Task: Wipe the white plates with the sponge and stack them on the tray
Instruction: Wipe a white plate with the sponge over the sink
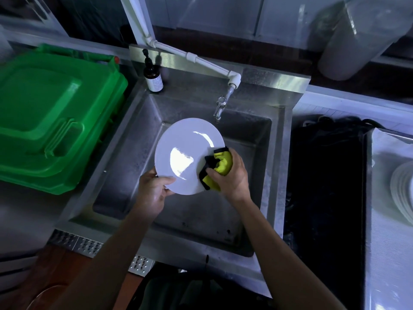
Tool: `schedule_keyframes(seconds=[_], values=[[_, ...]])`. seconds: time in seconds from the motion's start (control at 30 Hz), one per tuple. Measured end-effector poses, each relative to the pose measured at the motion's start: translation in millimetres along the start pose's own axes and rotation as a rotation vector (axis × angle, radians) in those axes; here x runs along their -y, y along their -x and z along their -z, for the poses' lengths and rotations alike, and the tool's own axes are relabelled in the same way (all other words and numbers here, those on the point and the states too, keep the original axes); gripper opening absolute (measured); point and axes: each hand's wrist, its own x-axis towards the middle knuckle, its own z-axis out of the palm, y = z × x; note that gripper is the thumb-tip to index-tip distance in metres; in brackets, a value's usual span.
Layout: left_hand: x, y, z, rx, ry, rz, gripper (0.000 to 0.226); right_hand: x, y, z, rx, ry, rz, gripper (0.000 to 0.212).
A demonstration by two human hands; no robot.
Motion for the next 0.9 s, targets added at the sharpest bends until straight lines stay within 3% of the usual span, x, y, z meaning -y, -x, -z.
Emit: schedule_keyframes(seconds=[0.17, 0.3, 0.47, 0.77, 0.9], values=[[-7, -15, 10, 0.024, -0.121, 0.016, 0.052, -3, -13, 11, 0.051, 0.006, 0.007, 0.075], [-13, -28, 21, 0.055, -0.263, -0.029, 0.03, -1, -18, 17, 0.051, -0.047, 0.0, 0.068], [-22, -38, 27, 0.147, -0.459, -0.116, 0.022, 5, -27, 21, 0.025, -0.007, 0.061, 0.055], [-33, -52, 23, 0.267, -0.825, -0.244, 0.041, 22, -39, 23, 0.035, 0.203, 0.369, 0.038], [-39, -48, 14, 0.316, -1.028, -0.37, 0.071, 25, -39, 20, 0.046, 0.291, 0.485, 0.037]])
